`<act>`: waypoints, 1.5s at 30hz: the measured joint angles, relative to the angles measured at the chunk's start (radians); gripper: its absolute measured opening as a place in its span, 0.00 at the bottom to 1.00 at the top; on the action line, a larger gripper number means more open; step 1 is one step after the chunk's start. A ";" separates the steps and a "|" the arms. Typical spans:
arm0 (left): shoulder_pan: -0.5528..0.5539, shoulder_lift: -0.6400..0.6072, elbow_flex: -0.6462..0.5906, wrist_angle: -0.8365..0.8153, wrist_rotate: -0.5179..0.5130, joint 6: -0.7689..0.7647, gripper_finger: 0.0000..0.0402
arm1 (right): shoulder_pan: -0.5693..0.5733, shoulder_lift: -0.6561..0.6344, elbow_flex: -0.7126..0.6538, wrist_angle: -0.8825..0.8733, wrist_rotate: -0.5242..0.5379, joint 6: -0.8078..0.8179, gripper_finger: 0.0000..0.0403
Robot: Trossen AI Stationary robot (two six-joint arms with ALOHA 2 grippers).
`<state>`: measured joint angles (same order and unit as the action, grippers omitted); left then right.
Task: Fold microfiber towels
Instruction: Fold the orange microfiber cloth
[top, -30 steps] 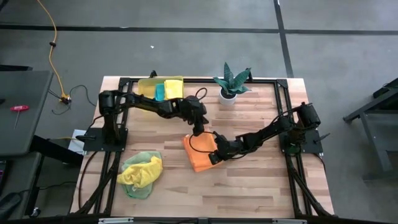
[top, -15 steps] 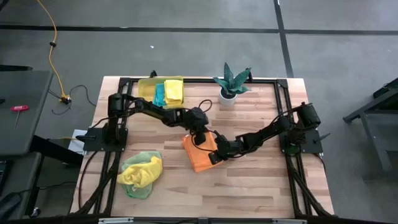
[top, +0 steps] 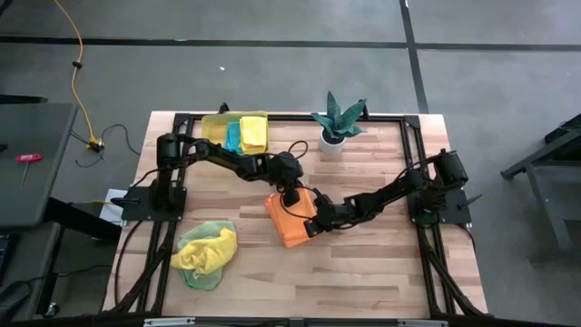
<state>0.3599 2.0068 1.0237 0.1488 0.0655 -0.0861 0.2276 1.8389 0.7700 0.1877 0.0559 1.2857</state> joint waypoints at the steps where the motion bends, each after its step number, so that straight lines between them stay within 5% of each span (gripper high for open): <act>1: 0.000 0.000 0.000 0.001 -0.003 -0.002 0.00 | 0.000 0.000 0.000 0.000 0.000 0.000 0.00; 11: 0.016 -0.027 -0.005 0.000 -0.104 -0.010 0.00 | 0.004 0.000 0.000 -0.002 -0.024 0.018 0.00; 19: 0.049 -0.081 -0.004 -0.128 0.000 -0.050 0.00 | 0.003 0.000 0.000 -0.007 -0.019 0.056 0.00; 27: 0.041 -0.304 -0.048 -0.183 -0.003 -0.005 0.00 | -0.034 0.000 0.000 0.012 0.060 0.187 0.00; 35: 0.015 -0.624 -0.265 -0.065 -0.029 -0.044 0.00 | -0.103 0.001 -0.001 0.011 0.180 0.318 0.00; 45: -0.111 -0.818 -0.474 -0.010 -0.144 -0.252 0.00 | -0.117 0.001 -0.001 0.041 0.091 0.238 0.00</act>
<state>0.2491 1.1892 0.5495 0.1390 -0.0781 -0.3382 0.1105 1.8397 0.7692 0.2283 0.1464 1.5236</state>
